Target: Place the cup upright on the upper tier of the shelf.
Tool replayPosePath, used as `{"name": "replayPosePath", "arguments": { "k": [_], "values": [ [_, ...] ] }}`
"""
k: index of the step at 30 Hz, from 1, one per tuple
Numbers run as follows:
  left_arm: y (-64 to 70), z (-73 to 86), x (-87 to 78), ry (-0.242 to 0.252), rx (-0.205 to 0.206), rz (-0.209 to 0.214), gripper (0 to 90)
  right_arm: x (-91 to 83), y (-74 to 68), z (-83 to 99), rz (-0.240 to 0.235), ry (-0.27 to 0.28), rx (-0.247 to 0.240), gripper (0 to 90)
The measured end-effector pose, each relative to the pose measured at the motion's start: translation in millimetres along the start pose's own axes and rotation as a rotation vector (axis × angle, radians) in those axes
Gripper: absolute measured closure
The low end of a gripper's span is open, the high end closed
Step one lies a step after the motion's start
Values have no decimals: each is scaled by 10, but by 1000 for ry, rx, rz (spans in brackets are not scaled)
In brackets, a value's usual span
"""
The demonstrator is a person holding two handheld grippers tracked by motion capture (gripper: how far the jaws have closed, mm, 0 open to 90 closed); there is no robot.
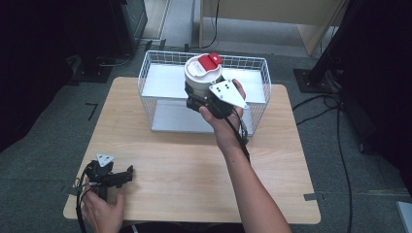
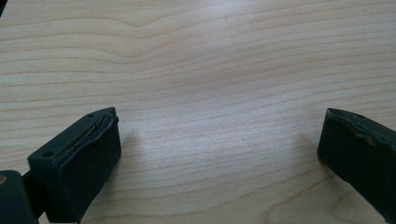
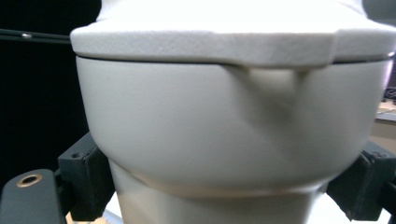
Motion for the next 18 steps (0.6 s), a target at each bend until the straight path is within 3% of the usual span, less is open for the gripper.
{"name": "replayPosePath", "arguments": {
  "k": [9, 15, 18],
  "values": [
    [0, 0, 1, 2, 0, -1, 0, 286, 80, 7, 34, -30, -15, 108],
    [-1, 0, 1, 2, 2, -1, 0, 486, 186, 47, 63, -50, -5, 108],
    [-1, 0, 1, 1, 2, -1, 0, 601, 274, 47, 79, -59, 27, 108]
  ]
}}
Point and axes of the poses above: each handheld gripper's, and its own axes: x roughly forward along the jaws, z roughly out of its underside, y roughly to its right, the point moved 2 cm from there along x, roughly forward along the jaws
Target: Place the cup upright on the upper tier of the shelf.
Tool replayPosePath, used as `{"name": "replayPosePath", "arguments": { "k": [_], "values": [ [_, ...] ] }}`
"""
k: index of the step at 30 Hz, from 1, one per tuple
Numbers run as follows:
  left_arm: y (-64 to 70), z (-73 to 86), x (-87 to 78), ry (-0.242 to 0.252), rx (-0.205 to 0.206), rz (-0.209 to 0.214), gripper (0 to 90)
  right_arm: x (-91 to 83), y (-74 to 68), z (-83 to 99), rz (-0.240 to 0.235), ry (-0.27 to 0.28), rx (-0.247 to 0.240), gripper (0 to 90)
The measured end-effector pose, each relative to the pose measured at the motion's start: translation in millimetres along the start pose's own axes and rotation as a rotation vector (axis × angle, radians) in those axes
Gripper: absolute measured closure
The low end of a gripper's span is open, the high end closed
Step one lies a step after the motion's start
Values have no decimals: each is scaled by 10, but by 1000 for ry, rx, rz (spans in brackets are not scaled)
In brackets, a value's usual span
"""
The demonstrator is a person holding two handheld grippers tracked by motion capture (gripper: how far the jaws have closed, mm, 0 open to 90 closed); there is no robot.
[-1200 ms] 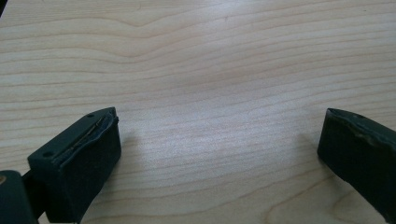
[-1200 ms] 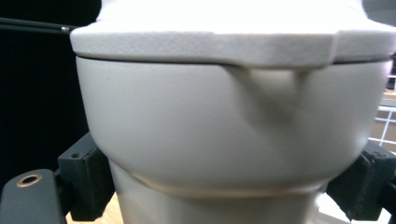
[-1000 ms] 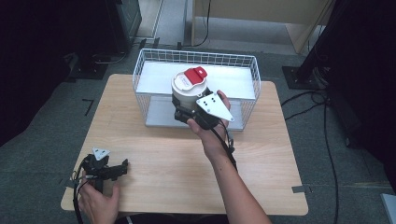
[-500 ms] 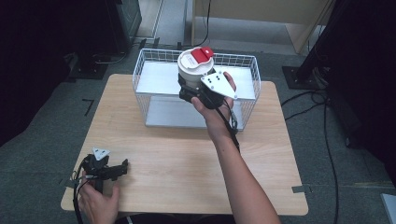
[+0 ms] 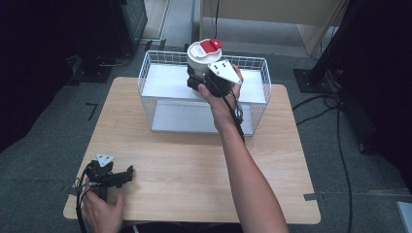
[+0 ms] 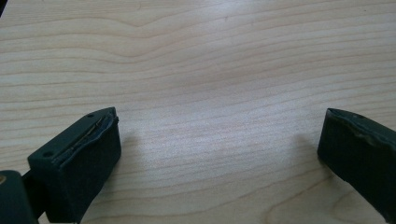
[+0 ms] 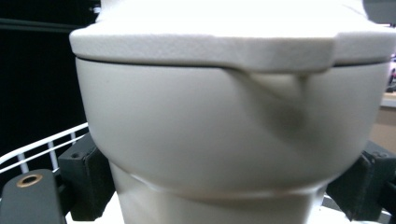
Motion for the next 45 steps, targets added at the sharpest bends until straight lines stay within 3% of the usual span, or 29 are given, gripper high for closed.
{"name": "replayPosePath", "arguments": {
  "k": [8, 15, 18, 20, 26, 45],
  "values": [
    [1, 0, 1, 2, -2, 0, 0, 130, 113, 43, 61, -18, 6, 108],
    [1, 0, 1, 1, -2, 0, 0, 104, 125, 46, 59, -19, 19, 106],
    [0, 0, 0, 1, 0, -1, 0, 92, 149, 41, 32, -38, 36, 90],
    [2, 0, 1, 2, -3, 0, 0, 81, 156, 46, 26, -50, 21, 74],
    [3, 0, 1, 1, -3, 1, 0, -5, 190, 87, -14, -61, 21, 76],
    [1, 0, 0, 1, -1, 0, 0, -456, 381, 434, -16, -94, 6, 58]
  ]
}}
Point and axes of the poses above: each handheld gripper's, and its own axes: x roughly forward along the jaws, z roughly out of its underside, y roughly to its right, the point moved 2 cm from there along x, roughly forward along the jaws
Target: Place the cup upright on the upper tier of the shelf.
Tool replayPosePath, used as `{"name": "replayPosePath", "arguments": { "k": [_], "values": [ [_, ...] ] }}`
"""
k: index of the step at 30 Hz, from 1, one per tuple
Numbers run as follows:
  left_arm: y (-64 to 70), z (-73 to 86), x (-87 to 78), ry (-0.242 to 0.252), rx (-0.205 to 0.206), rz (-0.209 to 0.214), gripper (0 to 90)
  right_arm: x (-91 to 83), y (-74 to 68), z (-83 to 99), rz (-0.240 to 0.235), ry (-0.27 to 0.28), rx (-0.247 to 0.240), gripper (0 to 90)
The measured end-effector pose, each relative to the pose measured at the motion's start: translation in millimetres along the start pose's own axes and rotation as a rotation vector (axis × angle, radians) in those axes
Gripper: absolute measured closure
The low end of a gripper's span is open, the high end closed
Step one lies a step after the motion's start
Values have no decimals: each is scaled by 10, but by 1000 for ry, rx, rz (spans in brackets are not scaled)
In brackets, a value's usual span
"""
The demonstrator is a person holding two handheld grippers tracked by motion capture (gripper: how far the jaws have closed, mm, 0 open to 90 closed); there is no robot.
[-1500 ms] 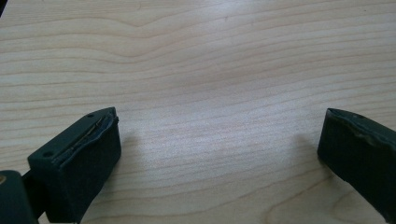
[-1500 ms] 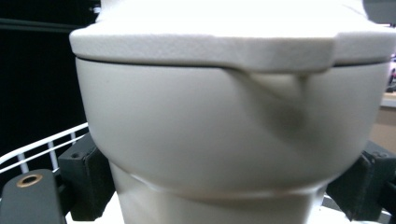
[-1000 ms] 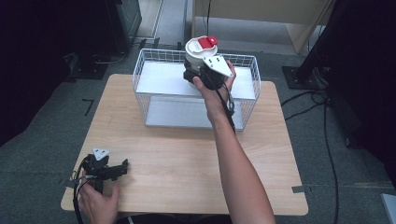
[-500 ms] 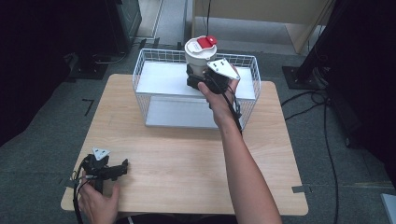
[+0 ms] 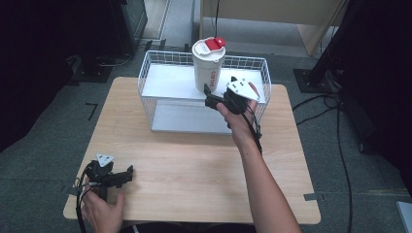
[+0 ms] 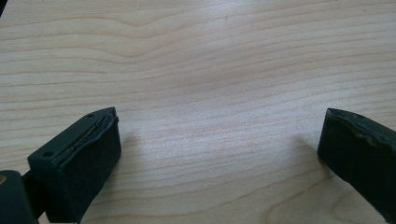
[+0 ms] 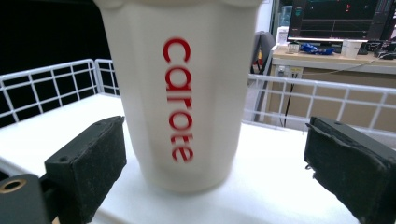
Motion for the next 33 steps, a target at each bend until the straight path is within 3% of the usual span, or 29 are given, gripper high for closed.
{"name": "replayPosePath", "arguments": {
  "k": [17, 33],
  "values": [
    [1, 0, -1, -2, -1, 0, 0, -575, 124, 399, -12, -4, -26, 53],
    [1, 1, -2, -3, -1, 1, 0, -1047, 460, 859, 47, -55, -13, 54]
  ]
}}
Point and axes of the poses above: each handheld gripper's, and its own axes: x roughly forward along the jaws, z roughly out of its underside, y roughly to its right, the point moved 2 cm from there along x, roughly forward along the jaws
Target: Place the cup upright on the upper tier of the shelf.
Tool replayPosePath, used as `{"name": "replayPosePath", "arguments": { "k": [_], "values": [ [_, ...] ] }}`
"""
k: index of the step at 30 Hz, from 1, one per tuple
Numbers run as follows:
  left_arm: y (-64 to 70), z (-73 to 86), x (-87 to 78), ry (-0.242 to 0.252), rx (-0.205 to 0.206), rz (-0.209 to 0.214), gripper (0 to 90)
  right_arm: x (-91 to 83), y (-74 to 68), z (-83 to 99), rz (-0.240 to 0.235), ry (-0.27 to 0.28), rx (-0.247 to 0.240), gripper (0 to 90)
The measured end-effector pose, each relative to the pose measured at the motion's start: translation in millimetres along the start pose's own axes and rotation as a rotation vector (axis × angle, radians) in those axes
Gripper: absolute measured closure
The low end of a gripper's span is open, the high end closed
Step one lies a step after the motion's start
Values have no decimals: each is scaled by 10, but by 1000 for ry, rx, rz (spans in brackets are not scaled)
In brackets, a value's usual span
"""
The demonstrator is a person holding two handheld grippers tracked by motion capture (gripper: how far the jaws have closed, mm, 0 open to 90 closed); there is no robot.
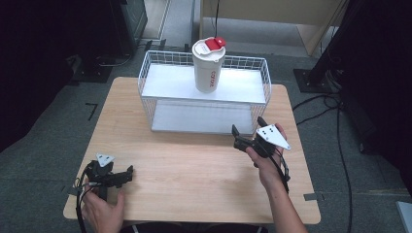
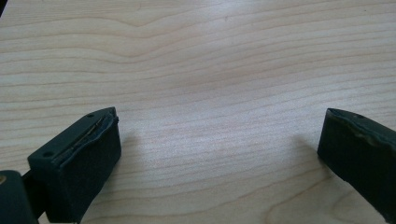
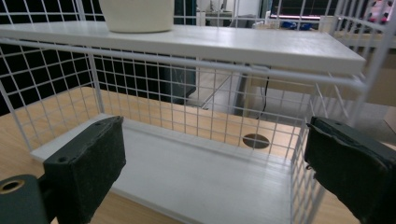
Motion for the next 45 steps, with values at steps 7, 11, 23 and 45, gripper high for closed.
{"name": "replayPosePath", "arguments": {
  "k": [7, 11, 23, 45],
  "values": [
    [0, 0, 0, 1, 1, 0, 0, -193, 109, 144, 9, -13, 20, 55],
    [0, 0, 1, 1, 0, 0, 0, -305, 179, 231, 21, -27, 16, 55],
    [0, 0, 0, 1, 1, 0, 0, -595, 497, 648, 102, -110, 10, 56],
    [1, 0, 0, 1, -1, 0, 0, -1164, 933, 1059, 200, -231, 21, 56]
  ]
}}
Point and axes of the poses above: each handheld gripper's, and its own axes: x roughly forward along the jaws, z roughly out of its underside, y roughly to its right, the point moved 2 cm from there along x, roughly forward along the jaws
